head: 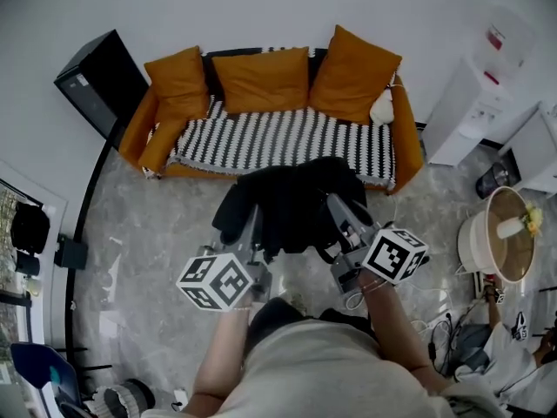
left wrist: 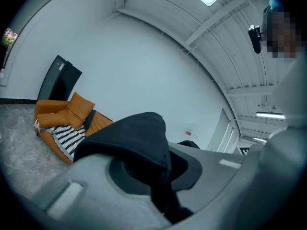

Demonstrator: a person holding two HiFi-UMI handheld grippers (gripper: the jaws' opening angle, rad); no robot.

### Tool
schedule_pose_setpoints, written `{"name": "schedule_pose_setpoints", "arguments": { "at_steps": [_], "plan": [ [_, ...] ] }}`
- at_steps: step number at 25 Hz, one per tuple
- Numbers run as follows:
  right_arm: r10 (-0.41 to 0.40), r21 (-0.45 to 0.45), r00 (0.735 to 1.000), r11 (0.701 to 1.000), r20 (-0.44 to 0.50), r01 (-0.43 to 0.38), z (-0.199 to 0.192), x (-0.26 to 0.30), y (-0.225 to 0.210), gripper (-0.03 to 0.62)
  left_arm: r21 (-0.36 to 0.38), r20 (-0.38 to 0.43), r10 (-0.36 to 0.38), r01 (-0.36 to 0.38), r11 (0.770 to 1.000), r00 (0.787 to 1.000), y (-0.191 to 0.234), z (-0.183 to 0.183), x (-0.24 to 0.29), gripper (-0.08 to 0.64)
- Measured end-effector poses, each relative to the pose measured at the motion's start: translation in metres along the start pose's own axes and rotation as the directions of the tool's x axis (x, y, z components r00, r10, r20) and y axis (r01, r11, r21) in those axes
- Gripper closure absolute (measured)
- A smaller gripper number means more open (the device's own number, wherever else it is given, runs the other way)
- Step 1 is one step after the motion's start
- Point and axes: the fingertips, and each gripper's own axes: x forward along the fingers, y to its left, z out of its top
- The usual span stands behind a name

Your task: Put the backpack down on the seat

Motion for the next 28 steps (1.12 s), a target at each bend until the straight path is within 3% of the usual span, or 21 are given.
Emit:
{"name": "schedule_pose_setpoints", "arguments": {
  "at_steps": [5, 17, 28],
  "plan": [
    [-0.010, -0.025, 1.000, 1.000, -0.012, 0.010, -0.002, 0.034, 0.002, 0.531, 0.003, 0.004, -0.005, 0.005, 1.000, 1.000, 0.025, 0.017, 0.015, 0.515],
    [-0.037, -0.012, 0.997, 0.999, -0.071, 0.036, 0.000, 0.086, -0.028, 0.531, -0.043, -0.033, 0.021, -0.023, 0.999, 0.999, 0.068, 0.016, 0.061, 0.515],
    [-0.004, -0.022, 0.996, 1.000, -0.085, 0.002, 0.062, 0.179, -0.084, 0.531, -0.043, -0.002, 0.045, -0.045, 0.998, 0.999, 0.103, 0.053, 0.167, 0.515]
  ]
}}
